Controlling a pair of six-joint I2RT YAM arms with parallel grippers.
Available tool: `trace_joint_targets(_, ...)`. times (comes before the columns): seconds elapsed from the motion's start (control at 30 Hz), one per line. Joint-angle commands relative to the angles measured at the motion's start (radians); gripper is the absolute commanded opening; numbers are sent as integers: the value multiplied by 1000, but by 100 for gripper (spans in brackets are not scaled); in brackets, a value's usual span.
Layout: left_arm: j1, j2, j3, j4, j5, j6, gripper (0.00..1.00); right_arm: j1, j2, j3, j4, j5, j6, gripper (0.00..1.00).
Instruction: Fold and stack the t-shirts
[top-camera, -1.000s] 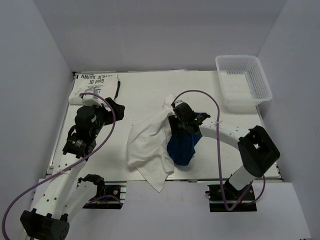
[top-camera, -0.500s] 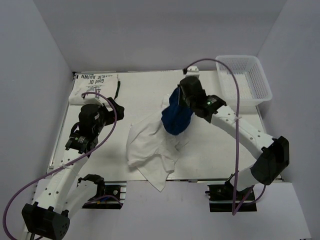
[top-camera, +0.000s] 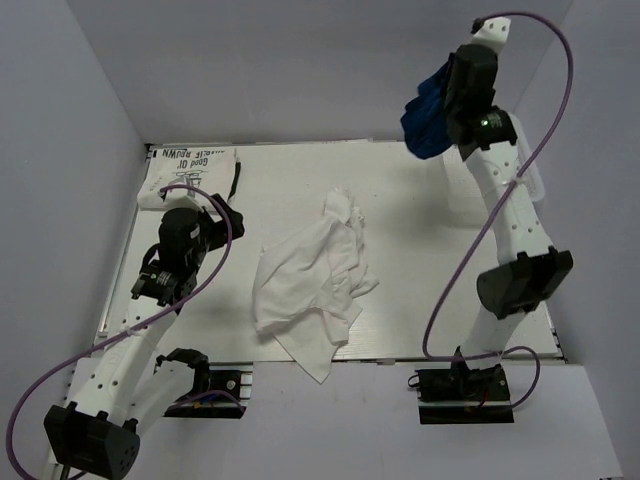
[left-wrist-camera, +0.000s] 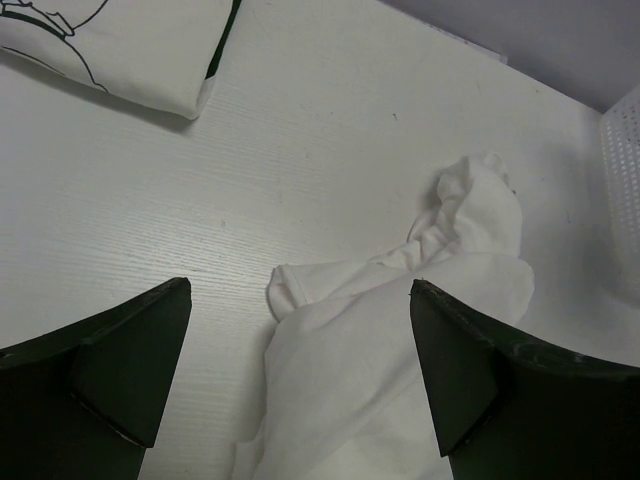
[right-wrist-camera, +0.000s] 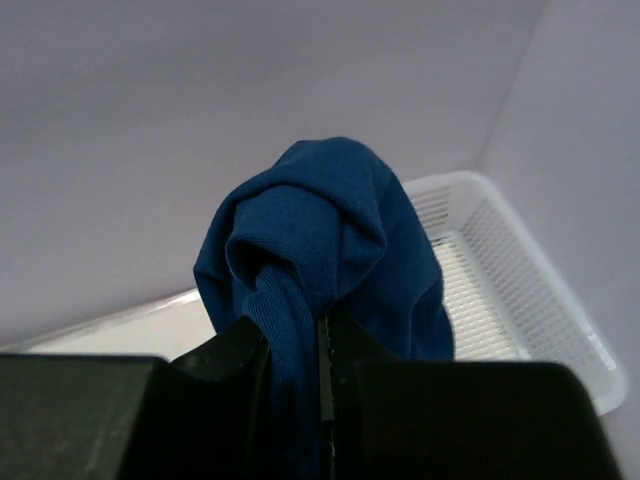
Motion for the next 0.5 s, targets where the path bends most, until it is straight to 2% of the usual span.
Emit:
trace_joint_targets(0.0,-4,15,30,-19,-36,-4,100,-158,120,156,10,-88,-78,0)
trace_joint_targets(0.03,-4,30,39,-10,-36,-4,100,-177,176,168,10,-179,-74,0)
trace_joint_targets(0.13,7,58,61,-10,-20,-4,100,-248,298,181,36,-246,-66,0)
trace_joint_targets(0.17,7,58,77,-19,-20,-4,100,-271,319,179,42,-255,-61,12)
trace_joint_targets(0.2,7,73,87,-30,-20,-4,100,-283,382,177,56,-277,-55,77)
trace_joint_targets(0.23,7,84,99,-30,-20,-4,100,-288,402,190,47,-292,-51,91)
trace_joint_targets(0.33,7,84,108,-39,-20,-4,100,-337,424,204,-13,-387,0,91)
trace_joint_targets(0.37,7,84,108,-39,-20,-4,100,-337,392,182,-2,-469,0,91)
trace_joint_targets(0.43,7,66,99,-39,-20,-4,100,-325,299,75,43,-540,-36,91)
trace_joint_targets(0.47,7,66,99,-39,-20,-15,100,-320,274,53,47,-685,-37,91)
